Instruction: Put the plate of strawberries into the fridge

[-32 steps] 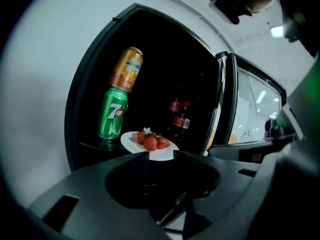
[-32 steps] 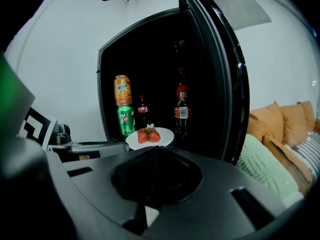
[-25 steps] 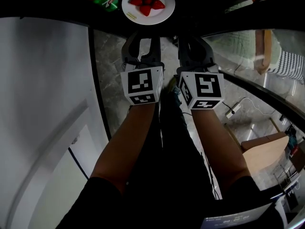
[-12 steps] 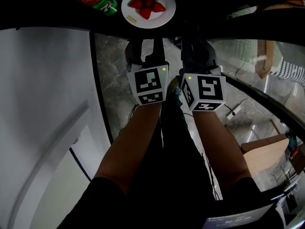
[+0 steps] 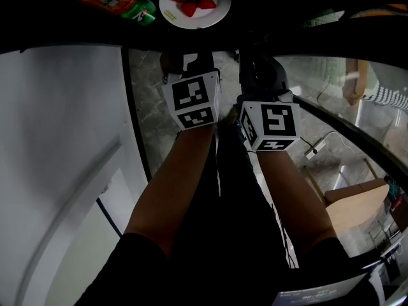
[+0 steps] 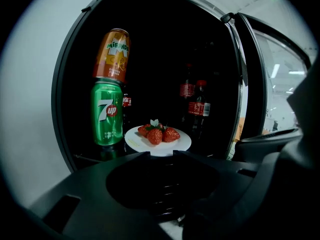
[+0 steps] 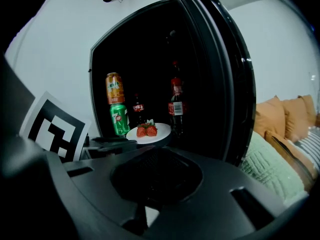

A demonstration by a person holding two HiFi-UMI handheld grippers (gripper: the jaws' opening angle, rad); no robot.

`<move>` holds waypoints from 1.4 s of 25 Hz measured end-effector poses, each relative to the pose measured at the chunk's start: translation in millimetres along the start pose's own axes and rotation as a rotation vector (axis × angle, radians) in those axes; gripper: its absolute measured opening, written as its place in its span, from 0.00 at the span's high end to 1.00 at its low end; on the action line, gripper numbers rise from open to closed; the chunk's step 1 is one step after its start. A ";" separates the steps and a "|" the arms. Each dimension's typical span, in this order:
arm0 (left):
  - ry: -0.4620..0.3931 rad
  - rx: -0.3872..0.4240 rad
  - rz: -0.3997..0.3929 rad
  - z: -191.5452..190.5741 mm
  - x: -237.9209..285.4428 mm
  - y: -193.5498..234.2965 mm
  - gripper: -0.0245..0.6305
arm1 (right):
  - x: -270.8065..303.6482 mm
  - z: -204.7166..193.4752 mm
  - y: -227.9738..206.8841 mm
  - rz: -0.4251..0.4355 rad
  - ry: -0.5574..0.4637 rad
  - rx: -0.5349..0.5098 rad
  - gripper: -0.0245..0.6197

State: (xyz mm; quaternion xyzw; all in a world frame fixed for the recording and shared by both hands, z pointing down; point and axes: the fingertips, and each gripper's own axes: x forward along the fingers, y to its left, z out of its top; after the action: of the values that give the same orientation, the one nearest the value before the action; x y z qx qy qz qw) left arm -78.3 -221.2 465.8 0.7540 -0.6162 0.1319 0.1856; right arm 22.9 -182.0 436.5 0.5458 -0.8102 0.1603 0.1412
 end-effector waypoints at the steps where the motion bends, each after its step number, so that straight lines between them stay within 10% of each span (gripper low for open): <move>1: -0.001 0.002 -0.001 0.8 0.0 0.1 0.76 | -0.2 -0.3 -0.4 -0.003 0.001 0.001 0.95; 35: -0.084 0.093 -0.080 7.7 4.3 3.8 0.76 | 18.4 -13.1 -31.7 -0.041 -0.040 -0.030 0.95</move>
State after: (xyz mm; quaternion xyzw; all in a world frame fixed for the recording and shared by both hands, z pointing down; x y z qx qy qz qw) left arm -81.4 -229.0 461.1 0.7907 -0.5859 0.1212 0.1297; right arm 46.3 -203.1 459.1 0.5630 -0.8040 0.1341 0.1365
